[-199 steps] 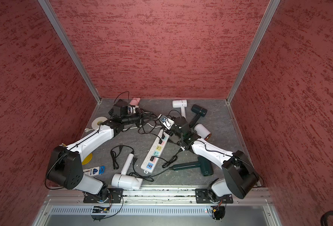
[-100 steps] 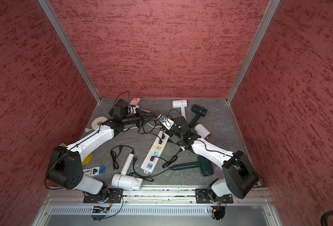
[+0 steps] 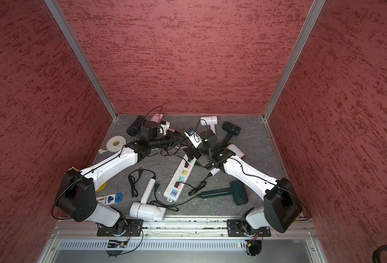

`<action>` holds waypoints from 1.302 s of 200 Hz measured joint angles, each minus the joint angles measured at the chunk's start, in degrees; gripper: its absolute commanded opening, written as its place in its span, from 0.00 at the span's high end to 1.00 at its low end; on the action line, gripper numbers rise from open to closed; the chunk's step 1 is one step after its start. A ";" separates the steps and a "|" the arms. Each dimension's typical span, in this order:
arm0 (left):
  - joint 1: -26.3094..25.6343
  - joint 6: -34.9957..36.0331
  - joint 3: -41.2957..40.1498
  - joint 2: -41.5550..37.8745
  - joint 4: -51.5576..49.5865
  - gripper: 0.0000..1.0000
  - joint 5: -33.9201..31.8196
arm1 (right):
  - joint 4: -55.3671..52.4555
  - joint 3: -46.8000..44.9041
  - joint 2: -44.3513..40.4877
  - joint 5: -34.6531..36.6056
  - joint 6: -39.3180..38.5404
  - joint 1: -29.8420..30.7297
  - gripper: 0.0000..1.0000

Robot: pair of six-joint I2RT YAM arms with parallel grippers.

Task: Charge the blow dryers
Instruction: Pick up the plug from the center of the board.

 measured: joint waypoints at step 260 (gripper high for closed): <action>1.40 4.37 -5.62 -0.13 8.04 0.91 3.87 | -3.17 4.13 4.00 -16.61 2.19 -3.63 0.69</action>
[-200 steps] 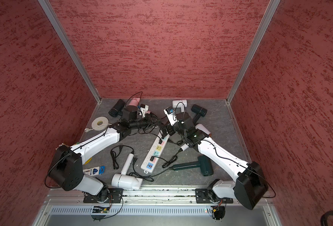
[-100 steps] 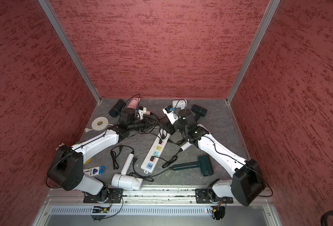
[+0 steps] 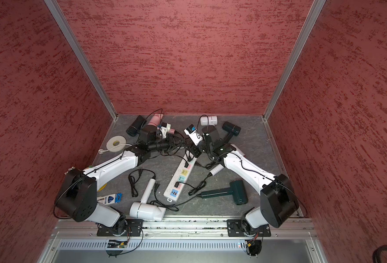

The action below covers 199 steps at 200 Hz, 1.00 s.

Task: Charge the blow dryers
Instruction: Pick up the plug from the center of the board.

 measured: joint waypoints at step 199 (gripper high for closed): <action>-0.61 1.11 0.28 0.44 -0.39 0.78 0.81 | -2.99 2.86 1.42 -3.37 -1.51 -0.07 1.00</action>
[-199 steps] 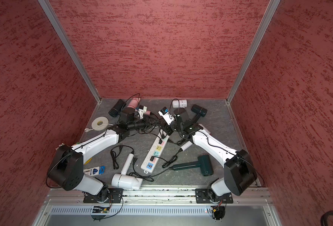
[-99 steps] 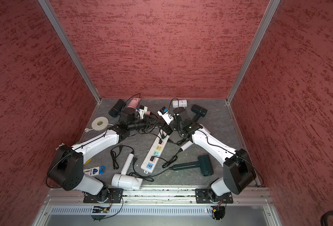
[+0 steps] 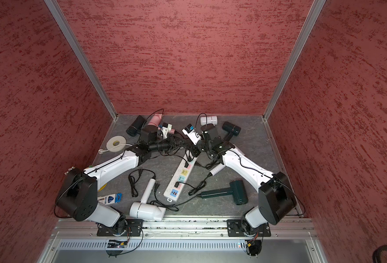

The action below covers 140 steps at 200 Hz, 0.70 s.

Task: Charge the blow dryers
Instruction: Pick up the plug from the center of the board.

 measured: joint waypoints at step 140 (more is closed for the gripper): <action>5.53 2.27 -4.07 -10.86 -2.08 0.00 -0.22 | -3.85 4.39 -3.69 45.64 -5.97 -1.79 1.00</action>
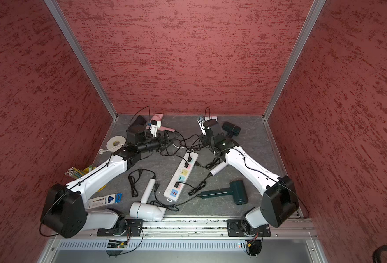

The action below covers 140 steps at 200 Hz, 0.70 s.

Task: Charge the blow dryers
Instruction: Pick up the plug from the center of the board.

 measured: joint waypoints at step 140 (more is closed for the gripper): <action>2.69 5.49 -5.29 -1.86 -3.63 0.00 -3.30 | -4.11 24.81 14.78 -0.66 6.01 -7.61 1.00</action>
